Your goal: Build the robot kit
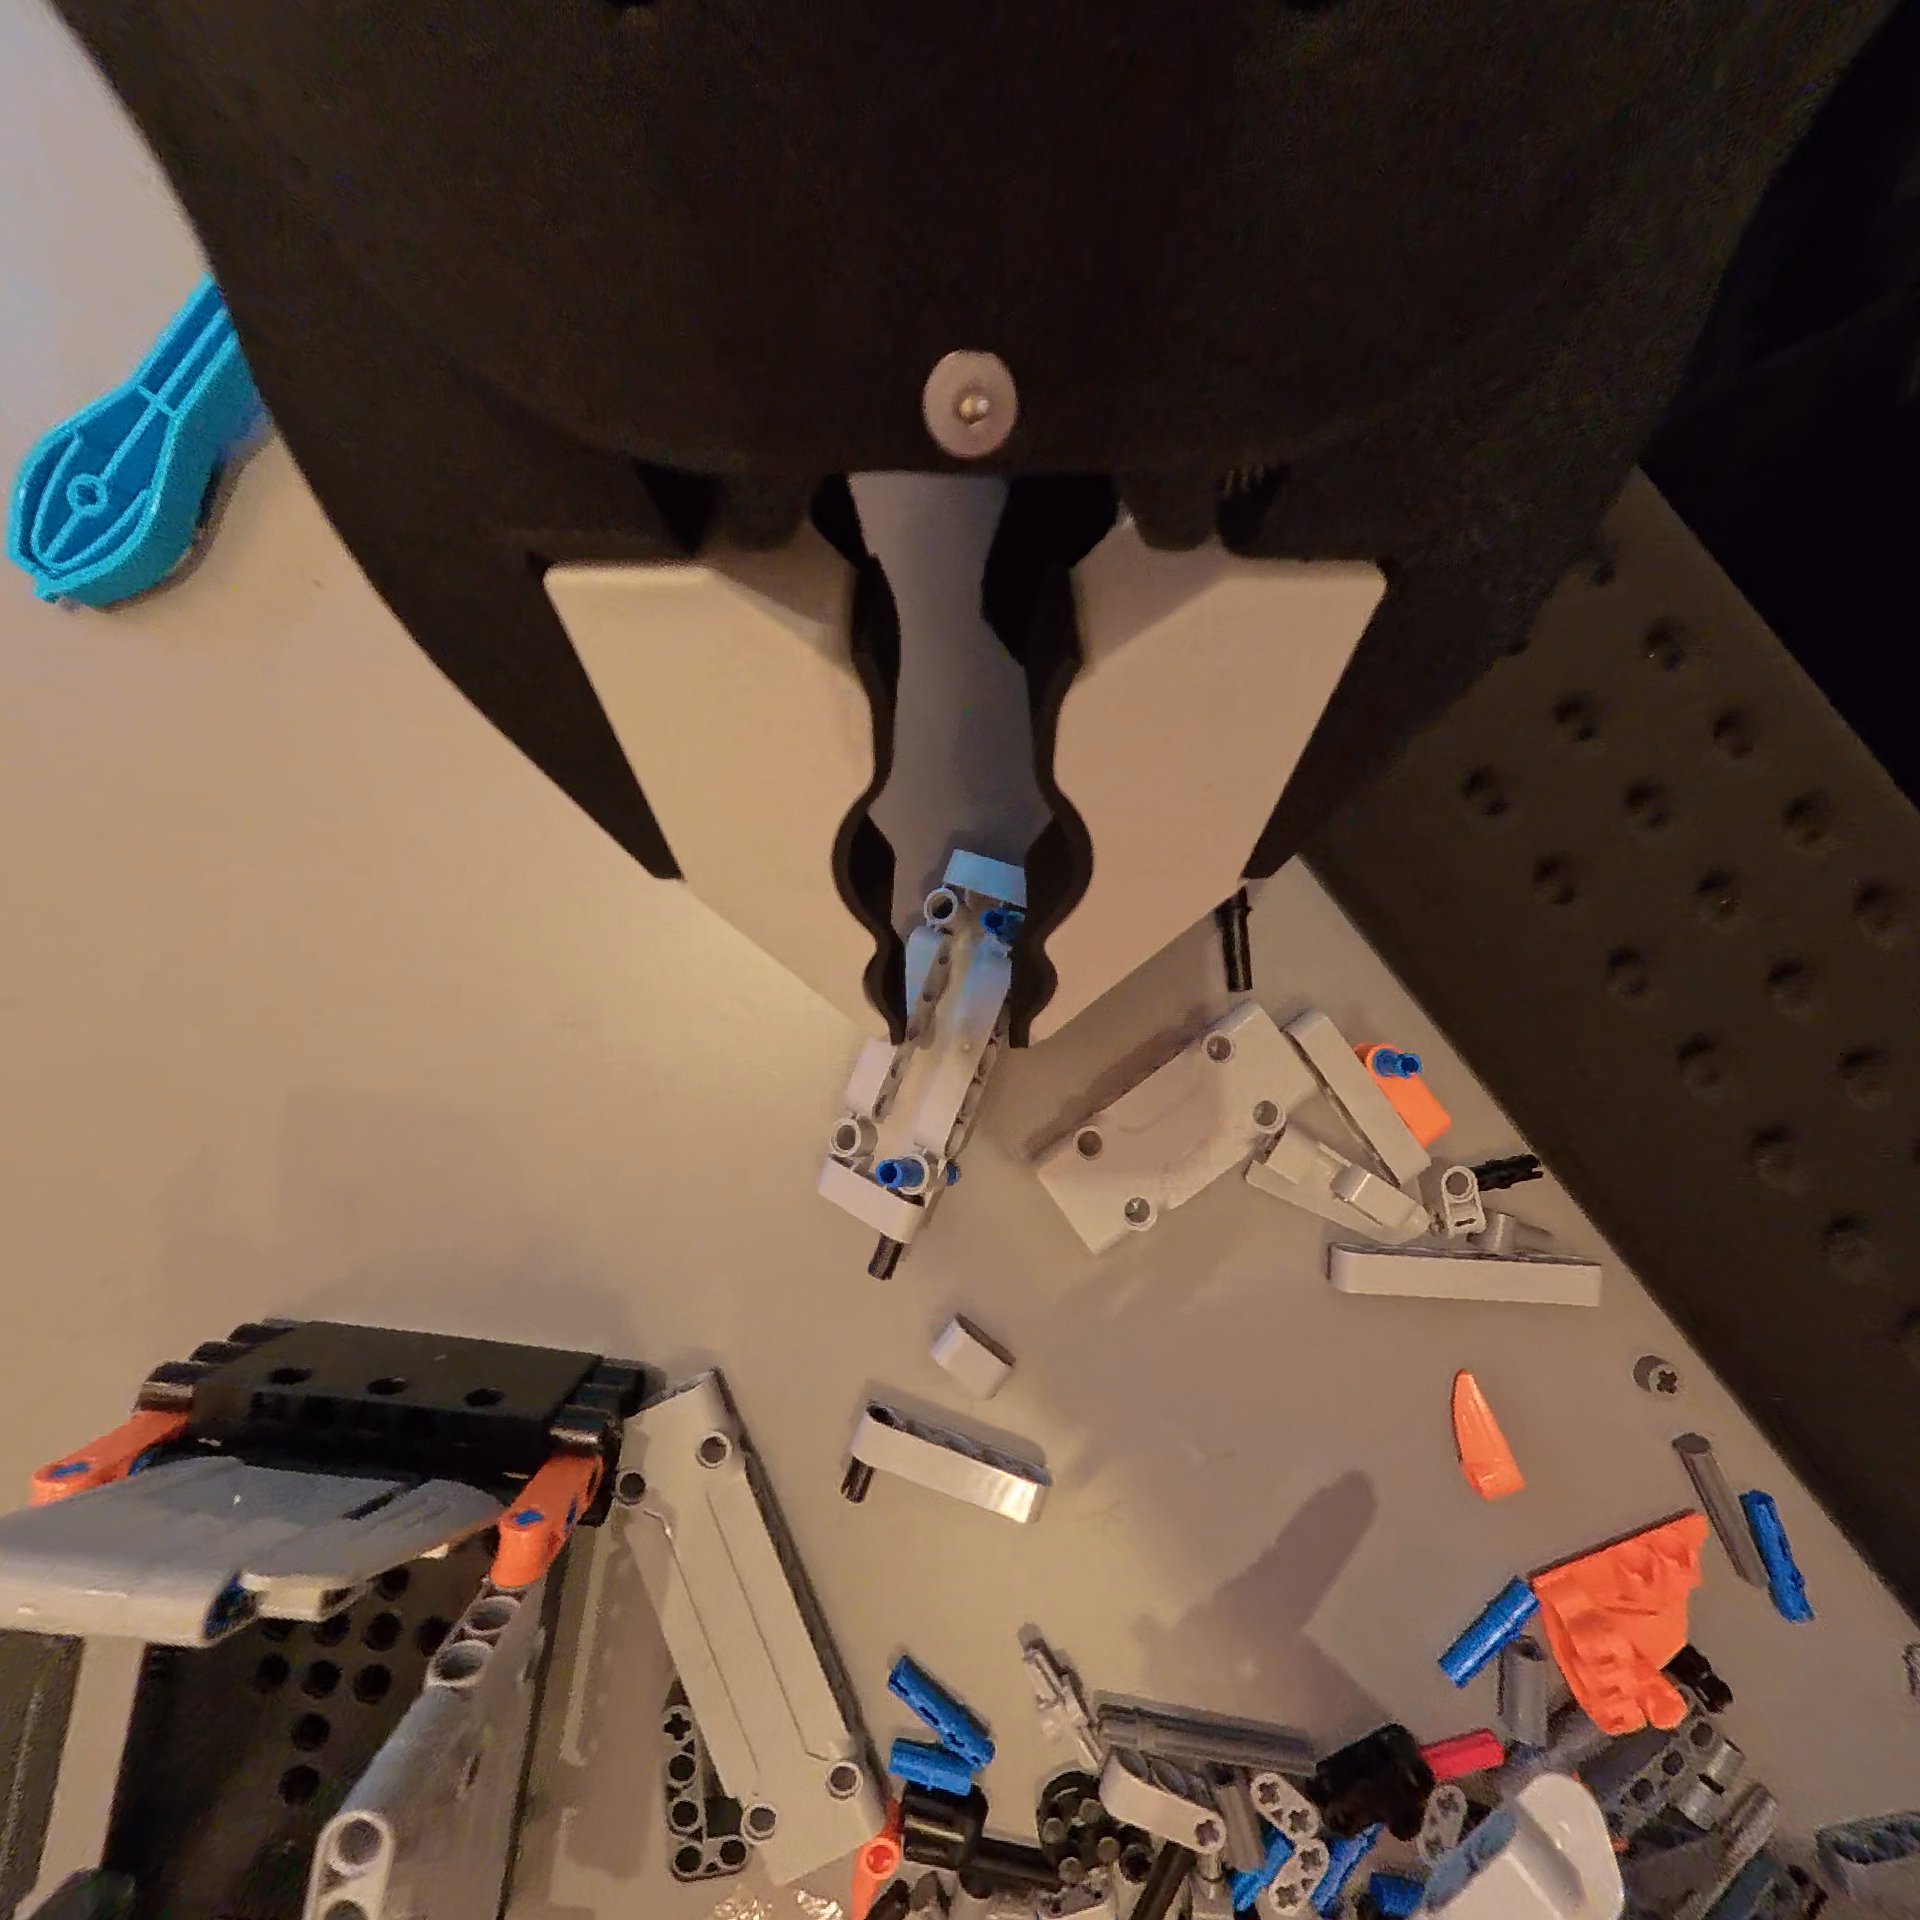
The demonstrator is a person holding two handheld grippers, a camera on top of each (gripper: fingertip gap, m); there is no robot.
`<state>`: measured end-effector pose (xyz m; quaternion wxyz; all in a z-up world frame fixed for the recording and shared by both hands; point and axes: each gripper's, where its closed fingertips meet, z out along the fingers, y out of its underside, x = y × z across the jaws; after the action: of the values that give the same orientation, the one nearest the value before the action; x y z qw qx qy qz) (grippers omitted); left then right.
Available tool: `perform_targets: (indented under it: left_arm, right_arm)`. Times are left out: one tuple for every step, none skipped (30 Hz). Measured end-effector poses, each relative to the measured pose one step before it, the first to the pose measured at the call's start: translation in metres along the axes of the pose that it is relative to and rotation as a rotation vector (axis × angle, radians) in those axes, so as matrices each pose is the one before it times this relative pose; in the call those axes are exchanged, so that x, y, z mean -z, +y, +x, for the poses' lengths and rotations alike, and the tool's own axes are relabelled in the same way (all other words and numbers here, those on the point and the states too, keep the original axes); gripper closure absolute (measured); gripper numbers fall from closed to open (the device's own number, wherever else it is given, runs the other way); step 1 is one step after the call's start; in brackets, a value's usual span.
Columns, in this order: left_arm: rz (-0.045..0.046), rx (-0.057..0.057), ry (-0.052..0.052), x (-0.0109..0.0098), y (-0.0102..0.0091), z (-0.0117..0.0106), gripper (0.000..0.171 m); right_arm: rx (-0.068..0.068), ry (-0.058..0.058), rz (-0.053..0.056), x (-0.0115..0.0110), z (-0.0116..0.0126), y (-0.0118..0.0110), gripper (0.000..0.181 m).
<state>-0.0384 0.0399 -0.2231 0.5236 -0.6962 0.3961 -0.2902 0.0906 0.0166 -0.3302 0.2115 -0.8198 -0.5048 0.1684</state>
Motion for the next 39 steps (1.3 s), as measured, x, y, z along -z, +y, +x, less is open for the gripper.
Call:
perform_targets:
  left_arm:
    - [0.00011, -0.0004, -0.0003, 0.00007, -0.0001, 0.00002, 0.167]
    - [0.00055, 0.0002, -0.0005, 0.00012, -0.00013, -0.00002, 0.167]
    - [0.00131, 0.0005, -0.0005, 0.00026, -0.00029, -0.00011, 0.167]
    - [0.0012, 0.0004, -0.0007, 0.00022, -0.00029, -0.00022, 0.167]
    - [0.00067, 0.0, -0.0009, 0.00022, -0.00022, -0.00014, 0.167]
    - [-0.00003, 0.0001, -0.0005, 0.00013, 0.00004, -0.00003, 0.167]
    - [0.00008, 0.0001, 0.0003, -0.00001, -0.00001, 0.00004, 0.167]
    - [-0.00022, 0.0, 0.0008, -0.00023, 0.00006, 0.00013, 0.167]
    - [-0.00102, -0.0003, 0.0008, -0.00025, 0.00015, 0.00016, 0.167]
    - [-0.0012, -0.0006, 0.0007, -0.00038, 0.00034, 0.00019, 0.167]
    - [-0.00136, -0.0003, 0.0008, -0.00039, 0.00026, 0.00013, 0.167]
    - [-0.00102, -0.0005, 0.0005, -0.00044, 0.0002, 0.00021, 0.167]
    - [-0.0013, -0.0004, 0.0004, -0.00031, 0.00016, 0.00015, 0.167]
    - [-0.00115, -0.0006, -0.0001, -0.00019, 0.00018, 0.0001, 0.167]
    - [-0.00006, -0.0015, -0.0019, 0.00015, 0.00005, -0.00012, 0.167]
    - [0.00015, -0.0009, -0.0022, 0.0002, -0.00006, -0.00025, 0.167]
    - [0.00053, -0.0003, -0.0023, 0.00031, 0.00003, -0.00033, 0.167]
    - [0.0009, -0.0002, -0.0015, 0.00031, -0.00012, -0.00021, 0.167]
    - [0.00073, -0.0004, -0.0002, 0.00014, -0.00026, -0.00002, 0.167]
    - [-0.00047, -0.0007, 0.001, -0.00005, 0.00004, 0.00015, 0.167]
    - [-0.00323, -0.0025, 0.0014, -0.00029, 0.0004, 0.00033, 0.167]
    - [-0.00645, -0.0067, -0.0019, -0.00046, 0.00092, 0.00015, 0.167]
    - [-0.00868, -0.0118, -0.0047, -0.00042, 0.00105, 0.00007, 0.167]
    - [-0.00947, -0.0129, -0.0046, -0.00046, 0.00109, 0.0002, 0.167]
    - [-0.00715, -0.0108, -0.0028, -0.00065, 0.00072, 0.00074, 0.167]
    - [-0.00542, -0.0073, 0.0007, -0.00066, 0.00061, 0.00116, 0.167]
    - [-0.00624, -0.005, 0.0031, -0.001, 0.00082, 0.00131, 0.167]
    - [-0.00501, -0.0047, 0.0014, -0.00093, 0.00069, 0.00097, 0.167]
    - [-0.00431, -0.0039, 0.002, -0.00084, 0.00054, 0.00092, 0.167]
    - [-0.00315, -0.0019, 0.0026, -0.00063, 0.0004, 0.00085, 0.167]
    - [-0.00105, -0.0005, 0.0021, -0.00039, 0.00017, 0.00053, 0.167]
    - [-0.00125, 0.0003, 0.0011, -0.0003, 0.00034, 0.00026, 0.167]
    - [-0.00178, 0.0008, 0.0002, -0.00019, 0.00057, 0.0, 0.167]
    - [-0.00138, 0.001, -0.0002, -0.00027, 0.0005, -0.00014, 0.167]
    - [-0.00127, 0.0011, 0.0001, -0.00024, 0.00039, -0.0001, 0.167]
    - [-0.00097, 0.0007, 0.0008, -0.00035, 0.00043, -0.00009, 0.167]
    - [-0.0013, 0.0007, 0.0013, -0.0004, 0.00033, 0.00014, 0.167]
    - [-0.00151, 0.0, 0.0021, -0.00061, 0.00047, 0.00032, 0.167]
    - [-0.00279, -0.0001, 0.0027, -0.0006, 0.00062, 0.00045, 0.167]
  right_arm:
    - [-0.0122, -0.0091, 0.013, 0.00124, 0.0008, -0.00119, 0.168]
    - [-0.0171, -0.0051, 0.0142, 0.00115, 0.00194, -0.00086, 0.173]
    - [-0.0212, -0.0078, 0.0073, 0.0005, 0.00206, 0.00047, 0.173]
    - [-0.018, -0.0053, 0.0017, 0.00001, 0.00227, 0.00166, 0.172]
    - [-0.0145, 0.0018, -0.0054, -0.00019, 0.003, 0.00291, 0.171]
    - [-0.0126, 0.0023, -0.0059, -0.00005, 0.00284, 0.00282, 0.169]
    - [-0.0065, -0.0022, -0.0001, 0.00019, 0.00147, 0.00144, 0.169]
    - [0.0062, -0.0024, 0.0088, 0.00091, -0.00051, -0.00094, 0.166]
    - [0.0183, 0.0061, 0.0017, 0.00065, -0.00107, -0.00087, 0.163]
    - [0.025, 0.0116, -0.0057, 0.00014, -0.00102, -0.00073, 0.16]
    - [0.0307, 0.0159, -0.0102, -0.00089, -0.0005, -0.00068, 0.158]
    - [0.0296, 0.0202, -0.0134, -0.00195, 0.00067, -0.00065, 0.155]
    - [0.0219, 0.0267, -0.0172, -0.00289, 0.00249, -0.0001, 0.152]
    - [0.0189, 0.0297, -0.0161, -0.00279, 0.00343, -0.00009, 0.152]
    - [0.0194, 0.024, -0.0027, -0.00102, 0.00295, -0.00181, 0.156]
    - [0.0161, 0.0265, -0.0098, -0.00038, 0.00392, -0.0002, 0.164]
    - [0.0156, 0.0205, -0.0063, -0.00032, 0.00319, 0.00006, 0.171]
    - [0.0062, 0.0014, 0.0049, -0.00045, 0.00091, -0.00102, 0.172]
    - [-0.0056, -0.0061, 0.0103, 0.0, 0.00071, -0.00132, 0.172]
    - [-0.0122, -0.0126, 0.0116, 0.00067, 0.00051, -0.00077, 0.173]
    - [-0.023, -0.0214, 0.0106, 0.00134, 0.00005, -0.00032, 0.174]
    - [-0.0325, -0.0309, 0.0127, 0.00165, -0.00049, -0.00012, 0.174]
    - [-0.0353, -0.0414, 0.0241, 0.00217, -0.00157, -0.00125, 0.174]
    - [-0.0448, -0.0616, 0.0304, 0.00259, -0.00375, -0.00216, 0.174]
    - [-0.0558, -0.0777, 0.031, 0.00267, -0.00495, -0.00225, 0.173]
    - [-0.0628, -0.0907, 0.0227, 0.00233, -0.00591, -0.00122, 0.174]
    - [-0.0634, -0.0973, 0.0123, 0.0019, -0.00623, -0.00003, 0.174]
    - [-0.058, -0.0728, -0.0015, 0.00111, -0.00167, 0.00165, 0.174]
    - [-0.0461, -0.0193, -0.0084, 0.00055, 0.00648, 0.00226, 0.174]
    - [-0.0373, 0.0079, -0.0092, 0.00045, 0.00965, 0.00163, 0.173]
    - [-0.0259, -0.0132, 0.0008, 0.00046, 0.00413, -0.00063, 0.172]
    - [-0.0118, -0.0064, 0.0038, 0.00092, 0.00238, -0.00167, 0.172]
    - [0.0046, 0.0106, -0.0025, 0.00094, 0.00226, -0.00107, 0.172]
    - [0.0129, 0.0183, -0.0064, 0.00097, 0.00191, -0.0006, 0.172]
    - [0.0107, 0.0156, -0.0049, 0.00084, 0.00082, -0.00085, 0.169]
    - [0.0114, 0.0127, -0.0021, 0.00068, 0.00041, -0.00118, 0.165]
    - [0.0162, 0.0139, -0.004, 0.00016, 0.00013, -0.00087, 0.161]
    - [0.0222, 0.0194, -0.0068, -0.00026, 0.00044, -0.00042, 0.16]
    - [0.0275, 0.0215, -0.0134, -0.0007, 0.00035, 0.00047, 0.161]
